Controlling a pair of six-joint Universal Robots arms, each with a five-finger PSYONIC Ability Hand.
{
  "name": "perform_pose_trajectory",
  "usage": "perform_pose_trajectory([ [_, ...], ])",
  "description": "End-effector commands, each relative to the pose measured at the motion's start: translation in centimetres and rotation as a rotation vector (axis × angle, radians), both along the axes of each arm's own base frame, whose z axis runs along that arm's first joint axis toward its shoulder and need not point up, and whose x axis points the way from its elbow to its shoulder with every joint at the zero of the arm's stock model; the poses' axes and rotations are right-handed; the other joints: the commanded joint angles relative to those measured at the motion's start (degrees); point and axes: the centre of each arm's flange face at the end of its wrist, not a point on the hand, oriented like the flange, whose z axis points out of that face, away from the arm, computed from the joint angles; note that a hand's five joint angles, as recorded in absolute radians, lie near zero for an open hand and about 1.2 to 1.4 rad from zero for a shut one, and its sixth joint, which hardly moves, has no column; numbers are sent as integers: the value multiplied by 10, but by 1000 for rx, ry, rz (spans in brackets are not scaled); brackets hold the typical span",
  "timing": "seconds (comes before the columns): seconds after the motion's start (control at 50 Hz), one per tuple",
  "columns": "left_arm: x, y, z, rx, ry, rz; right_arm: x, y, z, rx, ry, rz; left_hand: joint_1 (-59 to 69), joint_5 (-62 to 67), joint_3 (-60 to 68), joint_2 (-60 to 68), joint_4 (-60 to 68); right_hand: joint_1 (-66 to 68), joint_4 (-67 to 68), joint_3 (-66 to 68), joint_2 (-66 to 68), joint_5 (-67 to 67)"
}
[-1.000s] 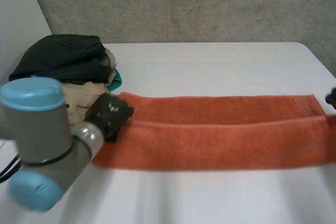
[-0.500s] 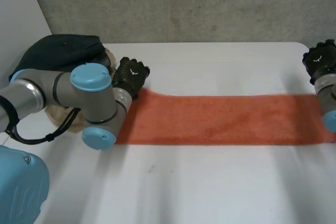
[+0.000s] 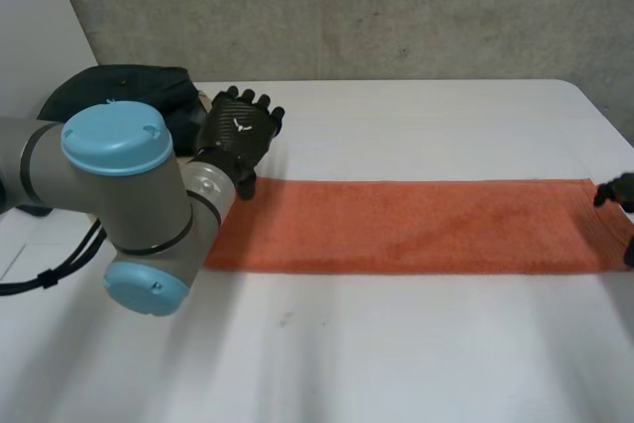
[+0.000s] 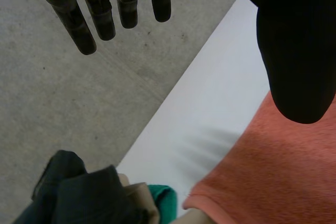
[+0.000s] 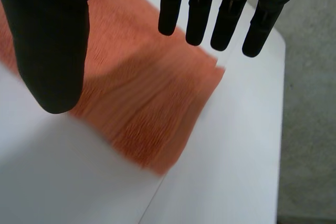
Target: Fold the laundry.
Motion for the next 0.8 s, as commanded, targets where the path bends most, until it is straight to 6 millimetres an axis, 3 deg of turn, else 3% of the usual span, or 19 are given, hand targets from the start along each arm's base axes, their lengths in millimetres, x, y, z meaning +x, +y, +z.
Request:
perform_pose_trajectory([
  [0.02, 0, 9, -7, 61, 52, -8, -27, -10, -33, -100, 25, -48, -10, -26, -20, -17, -15, 94, 95, 96, 101, 91],
  [0.08, -3, 12, -7, 62, 53, -17, -29, -15, -46, -107, 25, -47, -10, -26, -20, -17, -15, 153, 154, 155, 160, 150],
  [0.12, -4, 14, -7, 63, 52, -21, -31, -18, -55, -95, 27, -56, -10, -26, -20, -17, -15, 375, 376, 377, 383, 373],
  [0.14, -4, 14, -8, 65, 53, -21, -33, -18, -57, -95, 32, -62, -10, -26, -20, -17, -15, 549, 550, 551, 556, 546],
  [0.22, -2, 18, -8, 72, 48, -22, -61, -25, -53, -139, 88, -177, -10, -26, -20, -17, -15, 551, 552, 553, 558, 548],
  [0.24, -2, 19, -6, 68, 51, -22, -76, -29, -48, -168, 112, -227, -10, -26, -20, -17, -15, 551, 552, 553, 558, 548],
  [0.3, 1, 23, 6, 48, 66, -23, -95, -34, -35, -217, 155, -280, -10, -26, -20, -17, -15, 551, 552, 553, 558, 548],
  [0.32, 2, 24, 9, 43, 69, -23, -104, -39, -21, -255, 197, -290, -10, -26, -20, -17, -15, 551, 552, 553, 558, 548],
  [0.4, 6, 27, 18, 29, 78, -21, -115, -47, 0, -297, 303, -284, -10, -26, -20, -17, -15, 551, 552, 553, 558, 548],
  [0.46, 10, 30, 22, 23, 81, -18, -112, -48, 2, -297, 343, -253, -10, -26, -20, -17, -15, 551, 552, 553, 558, 548],
  [0.5, 11, 32, 24, 23, 84, -15, -93, -49, 4, -315, 335, -191, -10, -26, -20, -17, -15, 551, 552, 553, 558, 548],
  [0.54, 12, 32, 23, 26, 83, -13, -59, -50, 12, -356, 308, -107, -10, -26, -20, -17, -15, 551, 552, 553, 558, 548],
  [0.56, 13, 33, 22, 28, 82, -13, -15, -44, 24, -412, 266, 4, -10, -26, -20, -17, -15, 551, 552, 553, 558, 548],
  [0.62, 15, 35, 23, 33, 84, -11, 41, -29, 43, -512, 204, 166, -10, -26, -20, -17, -15, 551, 552, 553, 558, 548],
  [0.64, 15, 36, 23, 35, 87, -11, 78, -12, 49, -570, 170, 286, -10, -26, -20, -17, -15, 551, 552, 553, 558, 548],
  [0.7, 17, 38, 20, 48, 89, -10, 123, 15, 55, -653, 128, 458, -10, -26, -20, -17, -15, 551, 552, 553, 558, 548],
  [0.72, 17, 39, 19, 54, 89, -9, 152, 37, 54, -684, 90, 574, -10, -26, -20, -17, -15, 551, 552, 553, 558, 548],
  [0.78, 18, 42, 15, 68, 85, -10, 195, 72, 47, -707, 29, 734, -10, -26, -20, -17, -15, 551, 552, 553, 558, 548],
  [0.8, 19, 42, 15, 70, 82, -10, 219, 95, 37, -690, -7, 830, -10, -26, -20, -17, -15, 551, 552, 553, 558, 548],
])
